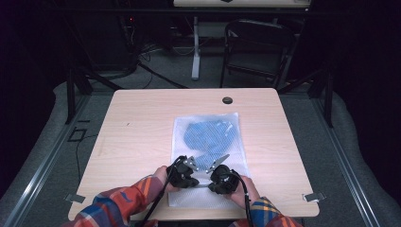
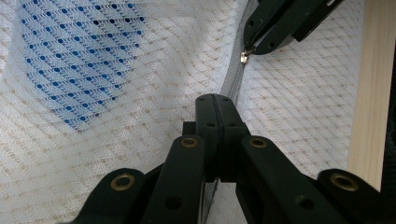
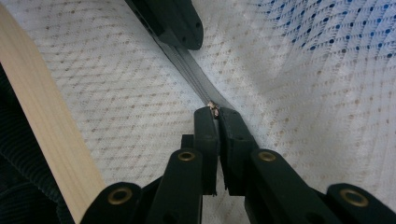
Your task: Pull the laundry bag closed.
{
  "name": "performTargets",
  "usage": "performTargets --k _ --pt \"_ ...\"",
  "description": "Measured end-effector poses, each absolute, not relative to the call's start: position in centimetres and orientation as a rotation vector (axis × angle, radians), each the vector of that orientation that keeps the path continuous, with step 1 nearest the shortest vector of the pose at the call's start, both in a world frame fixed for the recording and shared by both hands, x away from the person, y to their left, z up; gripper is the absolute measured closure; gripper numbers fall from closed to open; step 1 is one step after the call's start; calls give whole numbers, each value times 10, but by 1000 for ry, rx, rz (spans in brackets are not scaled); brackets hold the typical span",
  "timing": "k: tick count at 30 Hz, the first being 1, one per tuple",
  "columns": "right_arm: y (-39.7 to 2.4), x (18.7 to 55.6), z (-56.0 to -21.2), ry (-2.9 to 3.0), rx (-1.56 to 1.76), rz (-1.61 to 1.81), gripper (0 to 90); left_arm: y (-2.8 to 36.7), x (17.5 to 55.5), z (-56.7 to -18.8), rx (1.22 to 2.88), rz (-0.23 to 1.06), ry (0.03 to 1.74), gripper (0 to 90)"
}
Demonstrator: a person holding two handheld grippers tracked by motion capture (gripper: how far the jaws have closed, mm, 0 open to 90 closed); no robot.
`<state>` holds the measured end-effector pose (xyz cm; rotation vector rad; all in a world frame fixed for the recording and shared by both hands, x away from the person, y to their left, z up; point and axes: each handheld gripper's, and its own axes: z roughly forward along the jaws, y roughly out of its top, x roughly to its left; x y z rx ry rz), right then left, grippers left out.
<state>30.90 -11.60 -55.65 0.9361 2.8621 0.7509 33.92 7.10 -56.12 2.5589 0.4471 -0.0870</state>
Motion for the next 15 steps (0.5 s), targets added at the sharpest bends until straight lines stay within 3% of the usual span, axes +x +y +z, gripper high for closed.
performTargets --k 15 --pt "-124 310 -555 2865 950 712 869 71 339 -561 2562 -83 440 900"
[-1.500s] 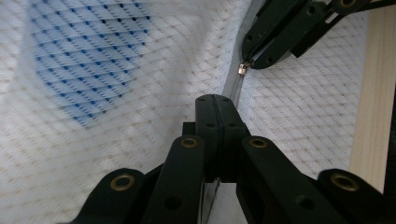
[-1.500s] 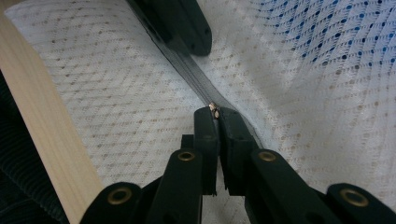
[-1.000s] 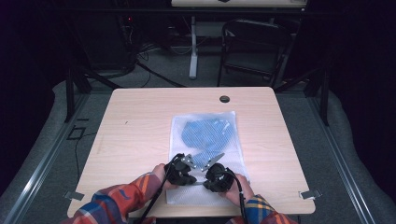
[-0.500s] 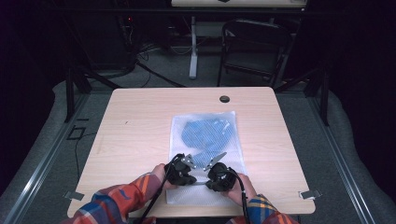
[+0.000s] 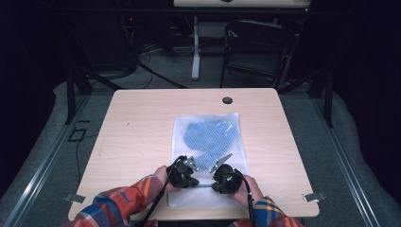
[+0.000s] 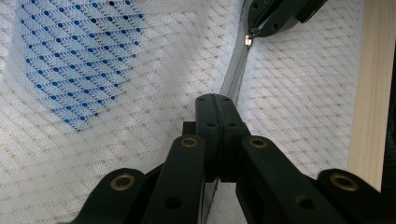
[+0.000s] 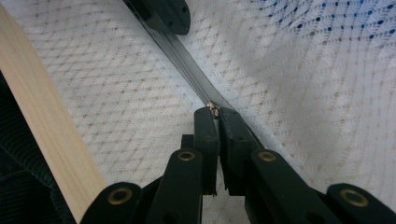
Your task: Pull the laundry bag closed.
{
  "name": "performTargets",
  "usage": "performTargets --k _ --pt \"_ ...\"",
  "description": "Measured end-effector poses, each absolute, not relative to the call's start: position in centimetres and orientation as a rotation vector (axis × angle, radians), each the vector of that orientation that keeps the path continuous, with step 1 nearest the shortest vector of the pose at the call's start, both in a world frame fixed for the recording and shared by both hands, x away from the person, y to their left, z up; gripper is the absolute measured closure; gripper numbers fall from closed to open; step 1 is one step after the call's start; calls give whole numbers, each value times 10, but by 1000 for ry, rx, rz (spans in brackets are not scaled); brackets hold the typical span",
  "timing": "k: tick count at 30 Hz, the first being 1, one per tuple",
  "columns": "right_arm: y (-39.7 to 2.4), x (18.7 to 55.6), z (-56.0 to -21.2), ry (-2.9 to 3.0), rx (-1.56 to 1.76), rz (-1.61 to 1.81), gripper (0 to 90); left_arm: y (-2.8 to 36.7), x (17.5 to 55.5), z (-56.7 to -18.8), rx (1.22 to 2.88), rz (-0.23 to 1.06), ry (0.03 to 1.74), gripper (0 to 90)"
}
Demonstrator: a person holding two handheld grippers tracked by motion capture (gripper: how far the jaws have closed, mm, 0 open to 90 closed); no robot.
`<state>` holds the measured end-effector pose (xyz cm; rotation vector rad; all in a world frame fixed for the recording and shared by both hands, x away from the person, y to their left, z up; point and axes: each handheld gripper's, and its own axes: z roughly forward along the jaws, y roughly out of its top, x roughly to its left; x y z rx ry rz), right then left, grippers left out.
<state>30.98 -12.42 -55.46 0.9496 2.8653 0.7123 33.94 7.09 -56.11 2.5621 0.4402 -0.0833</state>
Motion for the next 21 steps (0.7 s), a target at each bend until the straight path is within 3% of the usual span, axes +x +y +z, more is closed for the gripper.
performTargets --k 21 --pt "-139 310 -553 2859 985 688 869 71 339 -561 2560 -87 441 900"
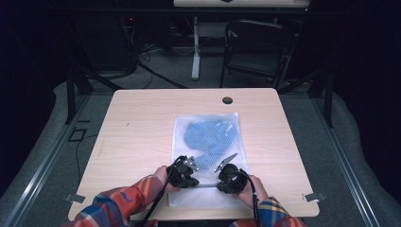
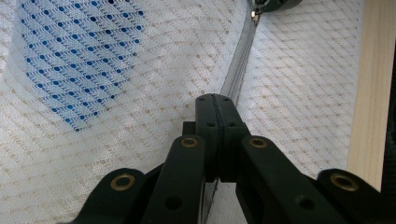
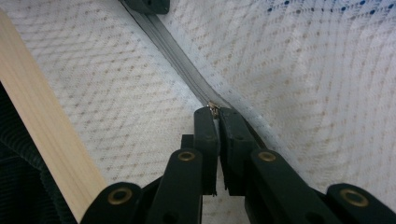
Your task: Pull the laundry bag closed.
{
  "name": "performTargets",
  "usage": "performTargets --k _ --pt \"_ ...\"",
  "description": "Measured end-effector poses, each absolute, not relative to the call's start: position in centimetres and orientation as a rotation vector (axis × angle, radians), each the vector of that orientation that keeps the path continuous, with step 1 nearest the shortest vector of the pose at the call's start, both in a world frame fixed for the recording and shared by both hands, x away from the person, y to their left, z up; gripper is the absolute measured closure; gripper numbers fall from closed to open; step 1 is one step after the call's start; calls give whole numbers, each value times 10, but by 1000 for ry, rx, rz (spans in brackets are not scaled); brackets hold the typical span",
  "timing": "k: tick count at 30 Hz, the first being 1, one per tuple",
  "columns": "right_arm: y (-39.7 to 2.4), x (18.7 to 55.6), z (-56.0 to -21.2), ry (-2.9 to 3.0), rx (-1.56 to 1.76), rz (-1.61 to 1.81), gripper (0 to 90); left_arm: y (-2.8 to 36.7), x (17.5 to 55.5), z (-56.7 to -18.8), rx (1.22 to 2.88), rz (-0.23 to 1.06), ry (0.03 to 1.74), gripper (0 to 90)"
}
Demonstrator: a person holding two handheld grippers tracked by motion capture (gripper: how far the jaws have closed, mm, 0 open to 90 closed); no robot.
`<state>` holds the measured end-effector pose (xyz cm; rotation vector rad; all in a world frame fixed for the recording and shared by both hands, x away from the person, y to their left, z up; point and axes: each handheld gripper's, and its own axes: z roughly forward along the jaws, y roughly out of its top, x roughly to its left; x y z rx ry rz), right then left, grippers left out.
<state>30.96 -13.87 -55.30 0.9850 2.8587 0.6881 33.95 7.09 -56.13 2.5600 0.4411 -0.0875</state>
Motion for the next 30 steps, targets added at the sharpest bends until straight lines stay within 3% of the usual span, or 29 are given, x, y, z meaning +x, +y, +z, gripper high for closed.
performTargets --k 30 --pt "-154 310 -554 2833 1033 665 868 65 339 -558 2572 -45 428 900"
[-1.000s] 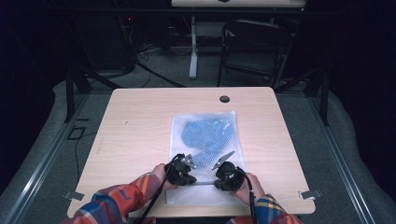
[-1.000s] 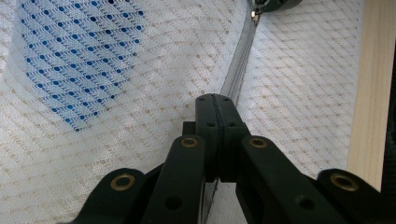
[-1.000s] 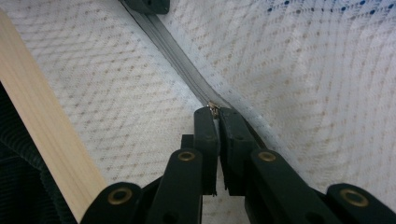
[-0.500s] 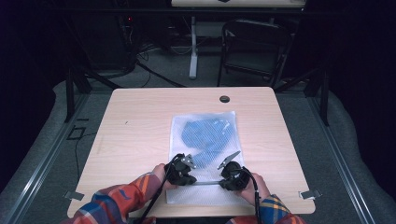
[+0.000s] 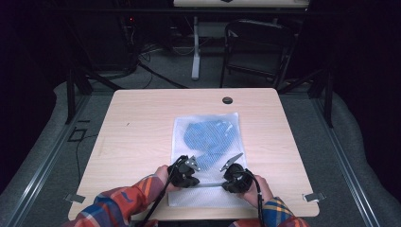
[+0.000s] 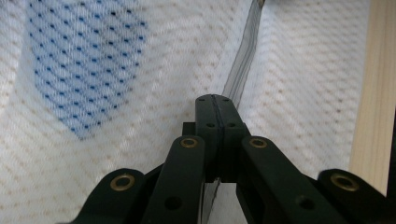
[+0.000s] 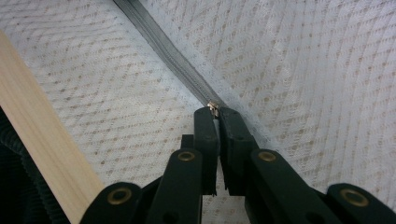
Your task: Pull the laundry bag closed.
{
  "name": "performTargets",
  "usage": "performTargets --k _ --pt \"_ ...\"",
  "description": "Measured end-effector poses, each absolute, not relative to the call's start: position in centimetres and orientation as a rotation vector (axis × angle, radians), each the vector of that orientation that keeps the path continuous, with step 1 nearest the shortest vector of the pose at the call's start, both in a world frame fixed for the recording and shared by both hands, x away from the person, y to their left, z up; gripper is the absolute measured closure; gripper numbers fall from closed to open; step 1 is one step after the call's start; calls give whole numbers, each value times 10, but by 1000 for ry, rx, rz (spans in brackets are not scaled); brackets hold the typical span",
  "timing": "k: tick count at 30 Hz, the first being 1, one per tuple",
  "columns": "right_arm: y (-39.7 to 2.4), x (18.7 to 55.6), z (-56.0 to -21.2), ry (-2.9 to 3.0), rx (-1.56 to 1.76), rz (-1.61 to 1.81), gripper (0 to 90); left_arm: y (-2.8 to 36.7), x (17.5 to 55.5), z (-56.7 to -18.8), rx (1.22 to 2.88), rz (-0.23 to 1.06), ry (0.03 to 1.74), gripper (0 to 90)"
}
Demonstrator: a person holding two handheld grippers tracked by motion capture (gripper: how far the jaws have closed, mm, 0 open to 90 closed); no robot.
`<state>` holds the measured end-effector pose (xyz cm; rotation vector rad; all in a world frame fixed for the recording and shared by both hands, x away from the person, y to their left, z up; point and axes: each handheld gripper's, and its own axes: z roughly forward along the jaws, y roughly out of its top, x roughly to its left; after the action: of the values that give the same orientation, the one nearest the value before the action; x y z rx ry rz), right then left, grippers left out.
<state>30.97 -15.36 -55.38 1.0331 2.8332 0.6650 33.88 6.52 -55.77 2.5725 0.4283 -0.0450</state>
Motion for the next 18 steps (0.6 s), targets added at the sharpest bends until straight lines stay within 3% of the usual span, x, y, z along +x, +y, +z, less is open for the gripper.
performTargets --k 13,18 --pt "-155 311 -554 2846 1010 673 864 33 337 -564 2507 18 379 896" --pt "-156 311 -554 2846 1002 678 865 33 339 -565 2499 -14 405 900"
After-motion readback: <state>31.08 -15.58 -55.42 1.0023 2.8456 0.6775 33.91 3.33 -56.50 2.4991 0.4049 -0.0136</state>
